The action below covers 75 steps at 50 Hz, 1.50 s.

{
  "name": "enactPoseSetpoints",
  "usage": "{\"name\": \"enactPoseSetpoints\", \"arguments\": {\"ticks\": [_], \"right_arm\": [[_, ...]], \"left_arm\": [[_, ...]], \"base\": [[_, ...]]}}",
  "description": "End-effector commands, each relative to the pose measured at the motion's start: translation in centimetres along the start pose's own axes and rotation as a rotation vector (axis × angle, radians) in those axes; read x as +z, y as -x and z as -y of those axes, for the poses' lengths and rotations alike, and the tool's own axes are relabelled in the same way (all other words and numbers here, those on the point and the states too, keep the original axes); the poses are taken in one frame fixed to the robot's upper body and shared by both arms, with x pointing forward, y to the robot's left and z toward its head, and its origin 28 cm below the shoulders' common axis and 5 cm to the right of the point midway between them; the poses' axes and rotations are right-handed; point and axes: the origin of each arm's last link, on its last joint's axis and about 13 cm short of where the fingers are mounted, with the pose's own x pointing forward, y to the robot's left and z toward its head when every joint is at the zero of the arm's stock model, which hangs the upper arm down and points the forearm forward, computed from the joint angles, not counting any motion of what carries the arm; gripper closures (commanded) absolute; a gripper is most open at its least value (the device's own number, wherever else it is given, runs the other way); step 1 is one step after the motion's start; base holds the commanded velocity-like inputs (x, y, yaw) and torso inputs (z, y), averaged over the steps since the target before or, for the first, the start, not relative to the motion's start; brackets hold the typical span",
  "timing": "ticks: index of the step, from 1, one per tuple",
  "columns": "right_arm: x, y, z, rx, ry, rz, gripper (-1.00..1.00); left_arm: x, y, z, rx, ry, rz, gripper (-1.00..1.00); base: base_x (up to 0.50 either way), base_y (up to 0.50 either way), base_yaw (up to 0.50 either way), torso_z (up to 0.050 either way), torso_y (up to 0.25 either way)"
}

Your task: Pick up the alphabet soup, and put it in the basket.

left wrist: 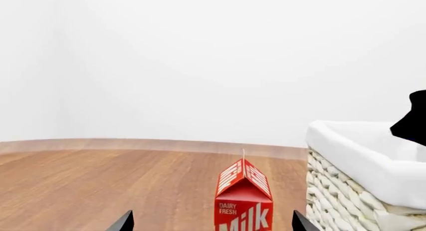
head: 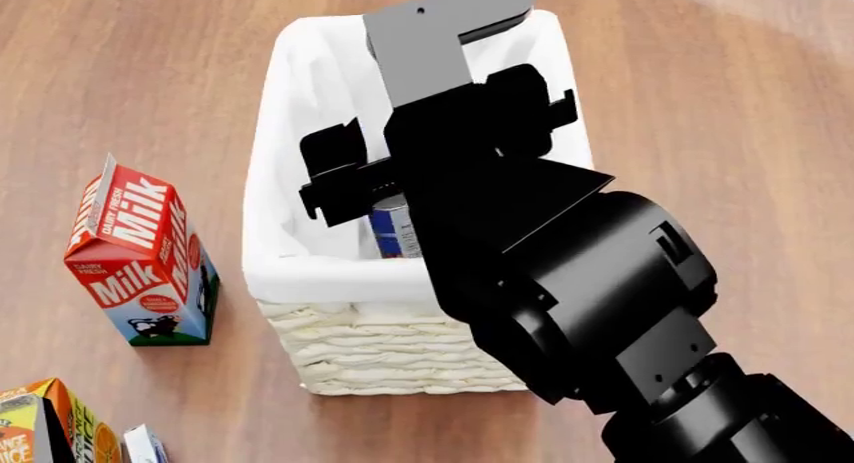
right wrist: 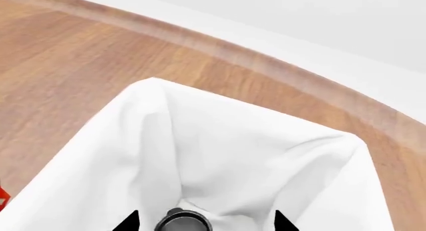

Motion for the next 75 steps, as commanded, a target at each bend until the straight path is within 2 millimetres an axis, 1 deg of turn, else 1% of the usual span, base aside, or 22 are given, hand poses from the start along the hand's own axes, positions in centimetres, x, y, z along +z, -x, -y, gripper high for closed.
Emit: {"name": "enactPoseSetpoints", "arguments": {"ticks": [1,19,23,25,32,37,38,41,42,43,48,49,51,53,59,60,62,65,66,70,72,75], "right_arm": [[0.0,-0.1,0.1,-0.012,0.006,0.002,-1.00],[-0.1,0.0,0.3,-0.014,0.010,0.005,-1.00],[0.1,0.4,0.3,-0.013,0.011,0.014,-1.00],[0.3,0.7,0.4,-0.012,0.012,0.023,-1.00],[0.2,3.0,0.9,0.011,0.003,0.088,-1.00],[-0.3,5.9,1.3,0.031,-0.017,0.186,-1.00],[-0.7,6.8,1.3,0.041,-0.011,0.211,-1.00],[-1.4,8.1,1.2,0.035,0.015,0.240,-1.00],[-1.9,9.1,1.2,0.051,0.010,0.268,-1.00],[-2.2,9.7,1.2,0.034,0.017,0.285,-1.00],[-3.7,11.3,1.7,0.006,0.034,0.319,-1.00],[-4.3,11.6,2.3,-0.050,0.053,0.326,-1.00],[-4.9,12.1,2.9,-0.065,0.036,0.331,-1.00],[-5.8,12.9,3.6,-0.134,0.052,0.343,-1.00],[-8.2,15.5,5.1,-0.193,-0.013,0.378,-1.00],[-9.0,16.1,5.4,-0.205,-0.024,0.383,-1.00],[-10.1,16.5,5.7,-0.218,-0.047,0.384,-1.00],[-11.4,16.5,5.9,-0.230,-0.061,0.377,-1.00],[-12.5,16.5,5.9,-0.233,-0.079,0.368,-1.00],[-14.5,16.6,5.7,-0.224,-0.110,0.376,-1.00],[-15.8,16.6,5.5,-0.223,-0.137,0.399,-1.00],[-16.9,16.3,5.1,-0.258,-0.116,0.411,-1.00]], "left_arm": [[0.0,0.0,0.0,0.001,0.002,0.000,-1.00],[0.0,0.0,0.0,0.001,-0.002,0.000,-1.00],[0.0,0.0,-0.1,0.003,-0.001,0.001,-1.00],[0.0,0.0,-0.1,0.004,-0.001,0.001,-1.00],[0.1,0.0,-0.1,0.006,-0.002,0.002,-1.00],[0.0,-0.1,-0.1,0.012,0.000,-0.002,-1.00],[-0.1,-0.1,-0.1,0.010,-0.001,-0.005,-1.00],[-0.1,0.0,-0.1,0.009,-0.002,-0.005,-1.00],[-0.1,-0.1,-0.1,0.011,-0.002,-0.005,-1.00],[-0.2,-0.1,-0.1,0.022,0.003,-0.014,-1.00],[0.0,-0.1,-0.2,0.021,0.003,-0.010,-1.00],[0.1,-0.1,-0.3,0.027,0.005,-0.008,-1.00],[0.2,-0.1,-0.5,0.032,0.008,-0.007,-1.00],[0.4,0.0,-0.6,0.036,0.011,-0.001,-1.00],[0.6,0.0,-0.8,0.046,0.014,0.006,-1.00],[0.5,0.0,-0.7,0.046,0.014,0.005,-1.00],[0.4,0.0,-0.7,0.045,0.013,0.004,-1.00],[0.4,0.0,-0.7,0.044,0.012,0.002,-1.00],[0.5,-0.1,-0.8,0.046,0.013,0.003,-1.00],[0.4,-0.1,-0.8,0.050,0.011,0.002,-1.00],[0.4,-0.2,-0.9,0.056,0.009,0.000,-1.00],[0.4,-0.1,-0.9,0.055,0.010,0.001,-1.00]], "base": [[0.00,0.00,0.00,0.000,0.000],[0.00,0.00,0.00,0.000,0.000],[0.00,0.00,0.00,0.000,0.000],[0.00,0.00,0.00,0.000,0.000],[0.00,0.00,0.00,0.000,0.000],[0.00,0.00,0.00,0.000,0.000],[0.00,0.00,0.00,0.000,0.000],[0.00,0.00,0.00,0.000,0.000],[0.00,0.00,0.00,0.000,0.000],[0.00,0.00,0.00,0.000,0.000],[0.00,0.00,0.00,0.000,0.000],[0.00,0.00,0.00,0.000,0.000],[0.00,0.00,0.00,0.000,0.000],[0.00,0.00,0.00,0.000,0.000],[0.00,0.00,0.00,0.000,0.000],[0.00,0.00,0.00,0.000,0.000],[0.00,0.00,0.00,0.000,0.000],[0.00,0.00,0.00,0.000,0.000],[0.00,0.00,0.00,0.000,0.000],[0.00,0.00,0.00,0.000,0.000],[0.00,0.00,0.00,0.000,0.000],[0.00,0.00,0.00,0.000,0.000]]}}
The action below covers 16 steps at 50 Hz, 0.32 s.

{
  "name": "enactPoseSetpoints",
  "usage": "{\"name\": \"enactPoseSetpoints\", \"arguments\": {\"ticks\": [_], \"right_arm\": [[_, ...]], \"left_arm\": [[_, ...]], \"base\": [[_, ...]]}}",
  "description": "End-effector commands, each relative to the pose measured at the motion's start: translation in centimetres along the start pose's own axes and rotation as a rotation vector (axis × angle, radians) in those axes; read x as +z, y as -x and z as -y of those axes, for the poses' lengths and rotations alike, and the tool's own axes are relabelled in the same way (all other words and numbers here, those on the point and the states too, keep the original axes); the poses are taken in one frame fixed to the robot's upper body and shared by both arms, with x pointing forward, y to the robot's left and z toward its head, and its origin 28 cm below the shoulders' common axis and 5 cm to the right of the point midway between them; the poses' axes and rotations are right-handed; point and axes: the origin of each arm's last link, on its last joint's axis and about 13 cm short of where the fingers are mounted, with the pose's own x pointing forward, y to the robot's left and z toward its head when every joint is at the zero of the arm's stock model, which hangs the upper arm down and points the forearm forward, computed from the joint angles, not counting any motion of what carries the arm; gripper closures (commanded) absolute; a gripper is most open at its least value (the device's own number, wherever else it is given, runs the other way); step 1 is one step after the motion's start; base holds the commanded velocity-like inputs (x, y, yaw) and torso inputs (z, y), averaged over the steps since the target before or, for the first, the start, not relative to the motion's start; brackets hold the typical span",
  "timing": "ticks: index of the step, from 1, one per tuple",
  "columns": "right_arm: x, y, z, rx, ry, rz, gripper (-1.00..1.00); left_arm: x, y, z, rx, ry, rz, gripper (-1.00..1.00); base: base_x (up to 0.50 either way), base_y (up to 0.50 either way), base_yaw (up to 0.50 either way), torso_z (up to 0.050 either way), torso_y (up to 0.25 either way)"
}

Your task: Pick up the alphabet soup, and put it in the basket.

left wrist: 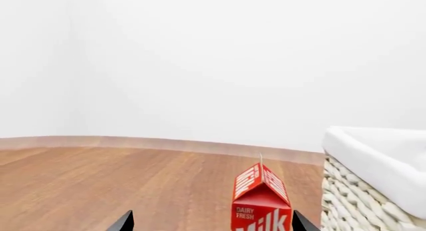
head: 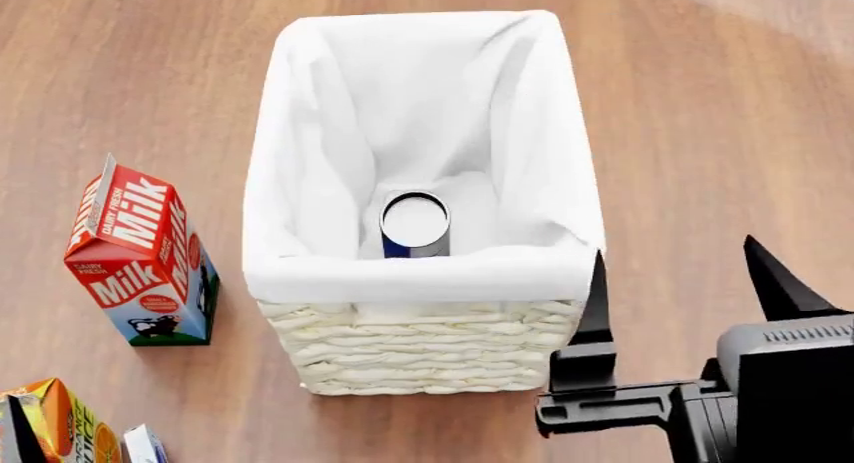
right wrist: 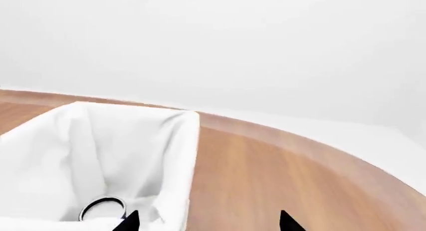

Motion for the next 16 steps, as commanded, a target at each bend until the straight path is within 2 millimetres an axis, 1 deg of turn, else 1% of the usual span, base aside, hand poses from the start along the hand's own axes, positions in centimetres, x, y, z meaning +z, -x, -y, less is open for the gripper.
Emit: {"name": "enactPoseSetpoints", "arguments": {"ticks": [1,4,7,10,11,14,16], "right_arm": [[-4.3,3.1,0.4,-0.030,-0.006,0.052,-1.00],[-5.3,3.5,0.0,-0.050,-0.002,0.074,-1.00],[-6.0,4.6,-0.6,-0.059,-0.012,0.131,-1.00],[-6.4,5.3,-0.9,-0.061,-0.013,0.146,-1.00],[-6.6,5.7,-1.1,-0.064,-0.008,0.176,-1.00],[-6.9,6.2,-1.4,-0.066,-0.012,0.189,-1.00],[-7.3,6.4,-1.5,-0.051,-0.024,0.193,-1.00]], "left_arm": [[0.1,0.0,-0.1,0.010,-0.004,0.003,-1.00],[0.2,0.0,-0.1,0.009,-0.007,0.007,-1.00],[0.2,0.1,-0.1,0.011,-0.016,0.014,-1.00],[0.4,0.1,-0.1,0.014,-0.017,0.021,-1.00],[0.5,0.2,-0.1,0.020,-0.027,0.033,-1.00],[0.7,0.4,-0.1,0.017,-0.030,0.043,-1.00],[0.7,0.6,0.1,0.022,-0.064,0.064,-1.00]], "base": [[0.00,0.00,0.00,0.000,0.000],[0.00,0.00,0.00,0.000,0.000],[0.00,0.00,0.00,0.000,0.000],[0.00,0.00,0.00,0.000,0.000],[0.00,0.00,0.00,0.000,0.000],[0.00,0.00,0.00,0.000,0.000],[0.00,0.00,0.00,0.000,0.000]]}}
